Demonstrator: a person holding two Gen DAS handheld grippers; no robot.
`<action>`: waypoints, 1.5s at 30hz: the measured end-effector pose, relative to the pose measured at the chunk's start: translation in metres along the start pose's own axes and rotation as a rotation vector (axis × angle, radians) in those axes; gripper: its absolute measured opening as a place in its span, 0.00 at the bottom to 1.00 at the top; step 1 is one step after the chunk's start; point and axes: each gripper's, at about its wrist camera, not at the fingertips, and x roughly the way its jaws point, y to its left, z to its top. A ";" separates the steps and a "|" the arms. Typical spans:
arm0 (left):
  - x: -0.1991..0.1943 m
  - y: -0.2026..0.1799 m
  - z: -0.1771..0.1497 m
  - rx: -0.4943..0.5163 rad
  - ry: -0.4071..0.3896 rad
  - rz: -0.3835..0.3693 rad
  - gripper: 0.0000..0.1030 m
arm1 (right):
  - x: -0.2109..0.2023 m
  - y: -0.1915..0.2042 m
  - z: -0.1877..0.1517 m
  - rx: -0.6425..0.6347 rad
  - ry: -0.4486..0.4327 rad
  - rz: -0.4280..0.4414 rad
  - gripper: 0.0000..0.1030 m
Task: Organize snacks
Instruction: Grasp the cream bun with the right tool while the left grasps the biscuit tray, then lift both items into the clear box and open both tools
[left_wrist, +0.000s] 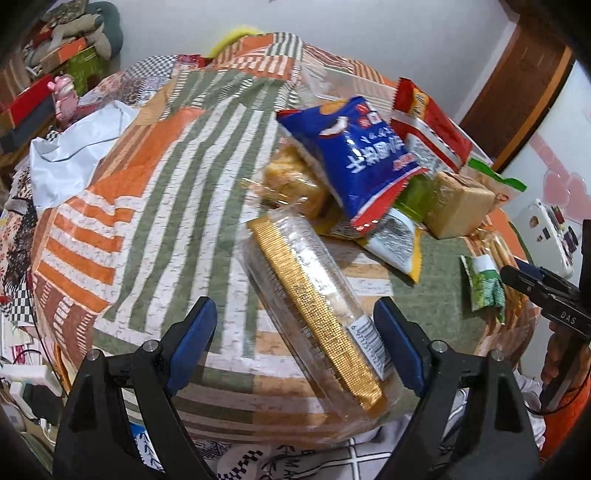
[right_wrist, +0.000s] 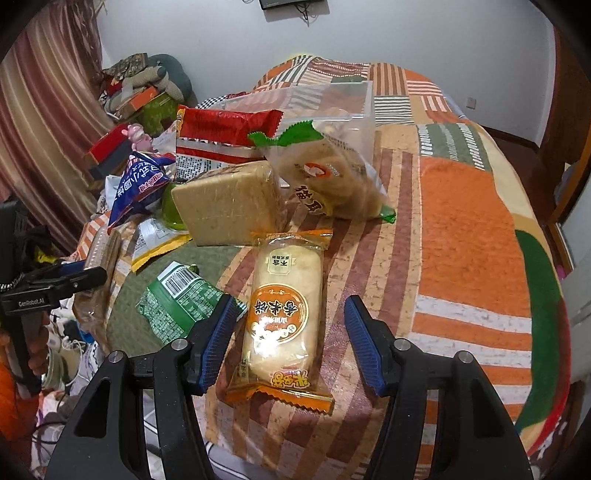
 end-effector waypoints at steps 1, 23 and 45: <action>0.001 0.001 0.000 -0.005 0.000 -0.002 0.79 | 0.000 0.000 0.000 -0.004 0.000 0.000 0.45; -0.019 0.000 0.007 0.024 -0.098 0.041 0.32 | -0.028 0.010 0.010 -0.022 -0.094 0.035 0.31; -0.087 -0.034 0.050 0.095 -0.334 -0.020 0.32 | -0.062 0.012 0.044 -0.022 -0.251 0.035 0.31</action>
